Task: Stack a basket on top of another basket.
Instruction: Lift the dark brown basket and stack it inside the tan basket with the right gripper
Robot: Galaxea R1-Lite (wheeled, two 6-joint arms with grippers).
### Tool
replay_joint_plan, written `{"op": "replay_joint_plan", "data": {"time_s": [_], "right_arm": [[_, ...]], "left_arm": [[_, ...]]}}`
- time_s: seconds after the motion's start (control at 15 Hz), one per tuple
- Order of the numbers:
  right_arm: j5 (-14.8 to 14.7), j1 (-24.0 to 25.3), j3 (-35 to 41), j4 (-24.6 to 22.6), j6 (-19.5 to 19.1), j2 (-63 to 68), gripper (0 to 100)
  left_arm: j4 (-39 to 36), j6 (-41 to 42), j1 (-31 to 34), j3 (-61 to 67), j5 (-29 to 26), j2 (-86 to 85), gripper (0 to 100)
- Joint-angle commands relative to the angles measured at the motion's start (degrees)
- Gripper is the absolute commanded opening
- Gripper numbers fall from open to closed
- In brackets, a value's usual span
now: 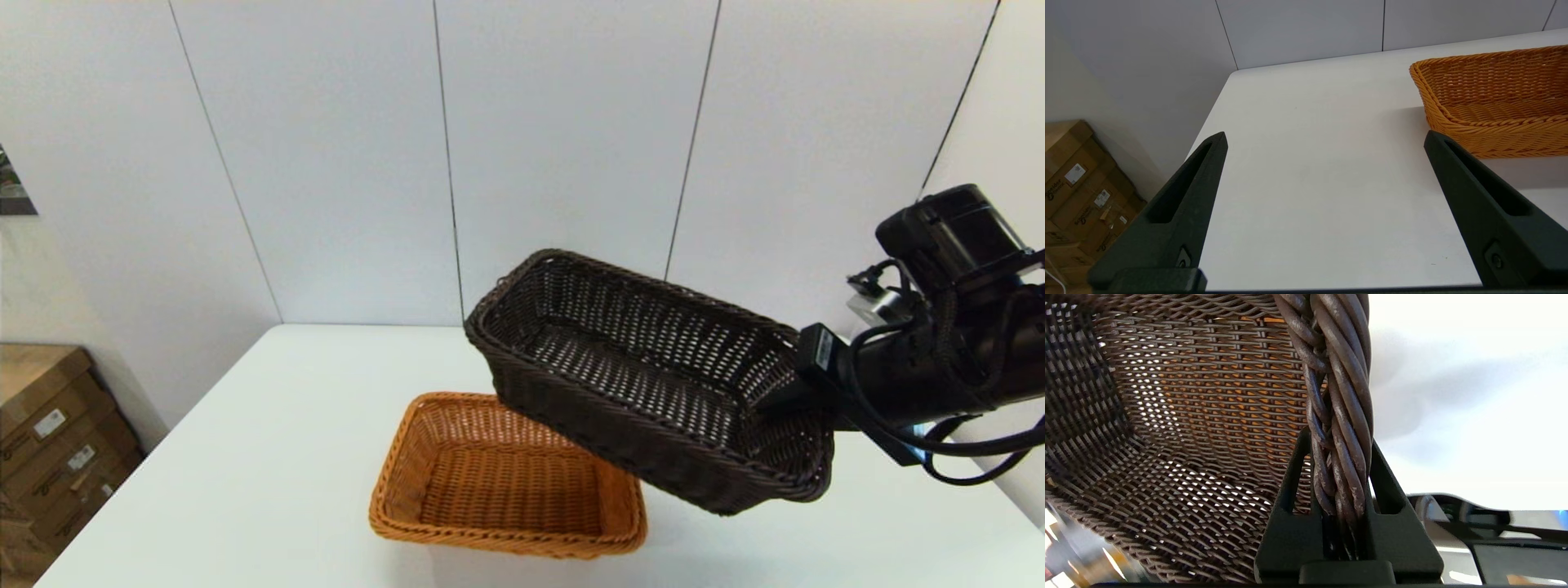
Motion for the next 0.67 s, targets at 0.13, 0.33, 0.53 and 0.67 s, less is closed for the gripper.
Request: {"op": "replay_joint_plan", "data": {"time_s": [0.13,0.33,0.53,0.67], "right_arm": [[0.24,8.83,-0.64,0.26,0.12,1.06,0],[0.24,12.61,-0.9,-0.18,0.03,3.61,0],[0.33,14.19,-2.13,-0.35,-0.59,7.04,0],[0.42,14.46,-4.5,-0.26,-1.99,9.94,0]], "left_arm": [[0.01,0.05,0.05,-0.06,-0.03,-0.01,100],[0.01,0.05,-0.04,0.03,-0.03,-0.01,100],[0.01,0.05,-0.04,0.03,-0.03,-0.01,100],[0.01,0.05,-0.04,0.03,-0.03,-0.01,100]]}}
